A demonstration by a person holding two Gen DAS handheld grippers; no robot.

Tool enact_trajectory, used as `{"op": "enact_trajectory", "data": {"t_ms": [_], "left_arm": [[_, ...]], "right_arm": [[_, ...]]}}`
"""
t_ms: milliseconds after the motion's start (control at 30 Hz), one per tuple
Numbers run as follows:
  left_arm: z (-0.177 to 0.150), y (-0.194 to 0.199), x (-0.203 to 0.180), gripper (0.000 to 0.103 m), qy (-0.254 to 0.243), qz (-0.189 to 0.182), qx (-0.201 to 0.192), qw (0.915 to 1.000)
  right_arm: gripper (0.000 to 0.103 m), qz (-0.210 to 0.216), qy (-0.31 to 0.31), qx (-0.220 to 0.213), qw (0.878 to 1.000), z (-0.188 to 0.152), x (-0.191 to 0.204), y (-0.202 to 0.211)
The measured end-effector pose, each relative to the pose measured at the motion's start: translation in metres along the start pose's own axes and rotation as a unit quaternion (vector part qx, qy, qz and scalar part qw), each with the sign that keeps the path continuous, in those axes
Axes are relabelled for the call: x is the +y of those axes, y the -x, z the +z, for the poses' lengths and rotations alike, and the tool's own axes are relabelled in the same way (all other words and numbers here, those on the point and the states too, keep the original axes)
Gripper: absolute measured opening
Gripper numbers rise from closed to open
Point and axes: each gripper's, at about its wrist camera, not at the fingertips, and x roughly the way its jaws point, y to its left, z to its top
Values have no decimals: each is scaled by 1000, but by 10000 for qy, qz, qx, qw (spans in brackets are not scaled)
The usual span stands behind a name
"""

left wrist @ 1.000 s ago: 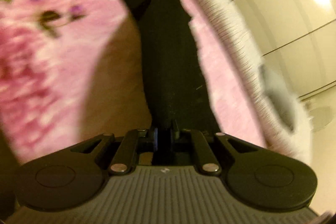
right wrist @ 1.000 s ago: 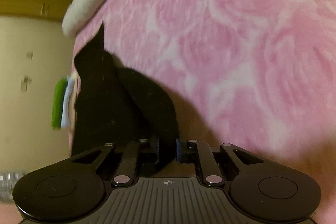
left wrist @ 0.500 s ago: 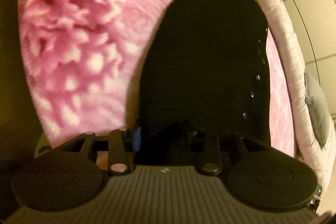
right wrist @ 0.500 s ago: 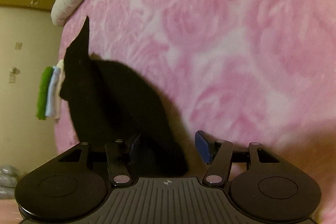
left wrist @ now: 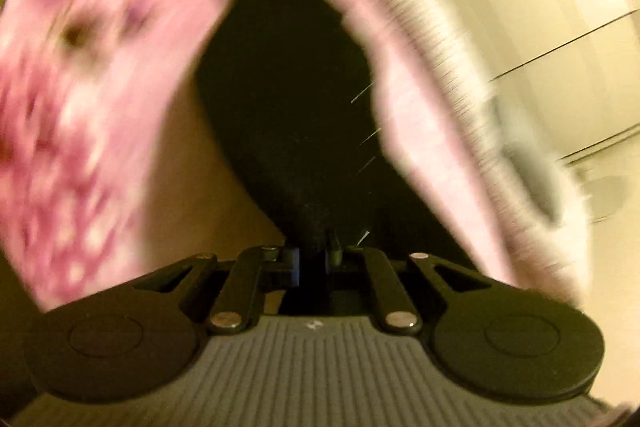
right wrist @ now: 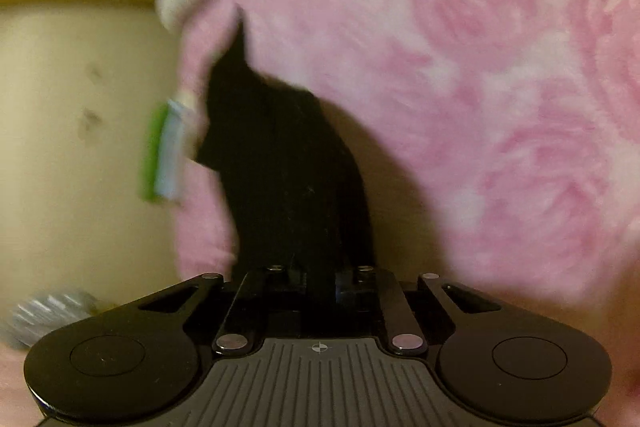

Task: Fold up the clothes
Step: 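Lift the black garment off the bed with both grippers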

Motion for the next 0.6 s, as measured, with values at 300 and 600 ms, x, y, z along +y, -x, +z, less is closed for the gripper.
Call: {"op": "enact_trajectory", "data": {"t_ms": [300,600], "left_arm": [[151,132,-160,7,-1558,-1221,-1835,9629],[215,210,-274,7,-2357,-2478,-2327,9104]], "right_arm": [[10,2051,621,-1453,9659,19,192,87],[10,2839,1999,-2967,8896,-14,360,182]]}}
